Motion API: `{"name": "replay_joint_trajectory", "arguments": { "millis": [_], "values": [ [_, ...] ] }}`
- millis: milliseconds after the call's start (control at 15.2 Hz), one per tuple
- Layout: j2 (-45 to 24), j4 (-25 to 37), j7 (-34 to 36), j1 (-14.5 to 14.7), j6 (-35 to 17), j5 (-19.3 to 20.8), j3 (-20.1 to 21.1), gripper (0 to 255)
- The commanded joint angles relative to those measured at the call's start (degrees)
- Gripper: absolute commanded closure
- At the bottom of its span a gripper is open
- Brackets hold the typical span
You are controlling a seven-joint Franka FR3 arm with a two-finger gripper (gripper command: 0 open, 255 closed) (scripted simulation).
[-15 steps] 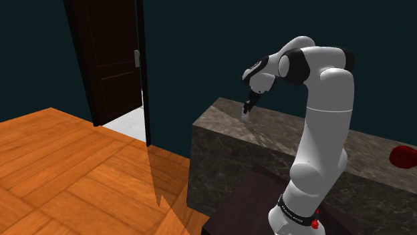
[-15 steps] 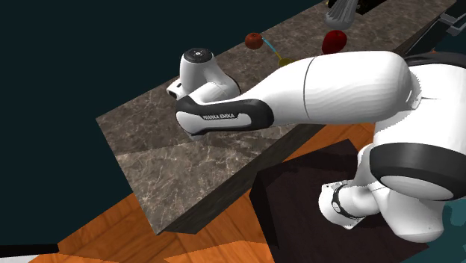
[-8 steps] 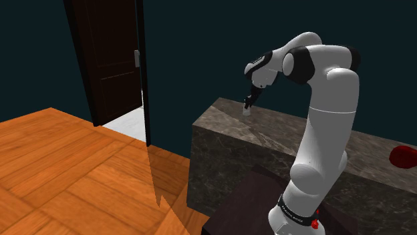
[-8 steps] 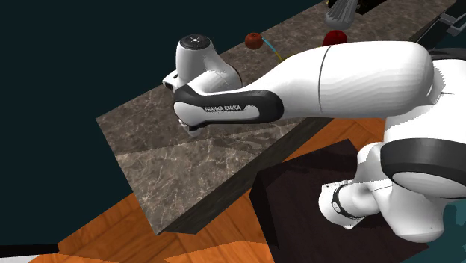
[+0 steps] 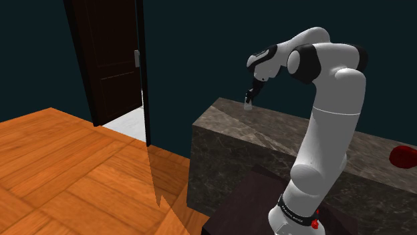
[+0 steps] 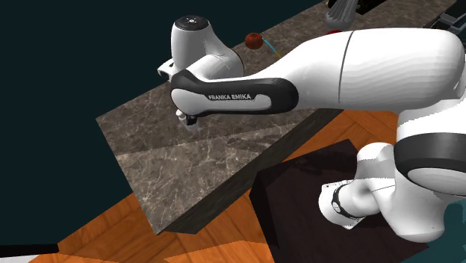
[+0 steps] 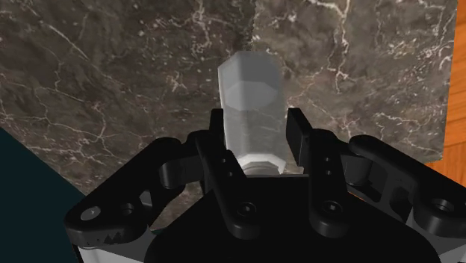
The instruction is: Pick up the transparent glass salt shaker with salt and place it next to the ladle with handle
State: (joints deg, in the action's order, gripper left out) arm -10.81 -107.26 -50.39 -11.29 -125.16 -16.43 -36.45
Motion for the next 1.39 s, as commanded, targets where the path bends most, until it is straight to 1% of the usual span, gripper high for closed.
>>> {"name": "replay_joint_trajectory", "arguments": {
  "millis": [0,726,792,1320],
  "values": [
    [0.5,1.0,0.5,0.1,1.4,0.6,-0.2,255],
    [2.4,7.4,2.7,0.3,9.0,2.9,-0.7,255],
    [2.4,7.5,2.7,0.3,9.2,2.9,-0.7,255],
    [10.7,-0.7,-4.0,-3.2,8.5,6.9,-4.6,255]
  ]
}}
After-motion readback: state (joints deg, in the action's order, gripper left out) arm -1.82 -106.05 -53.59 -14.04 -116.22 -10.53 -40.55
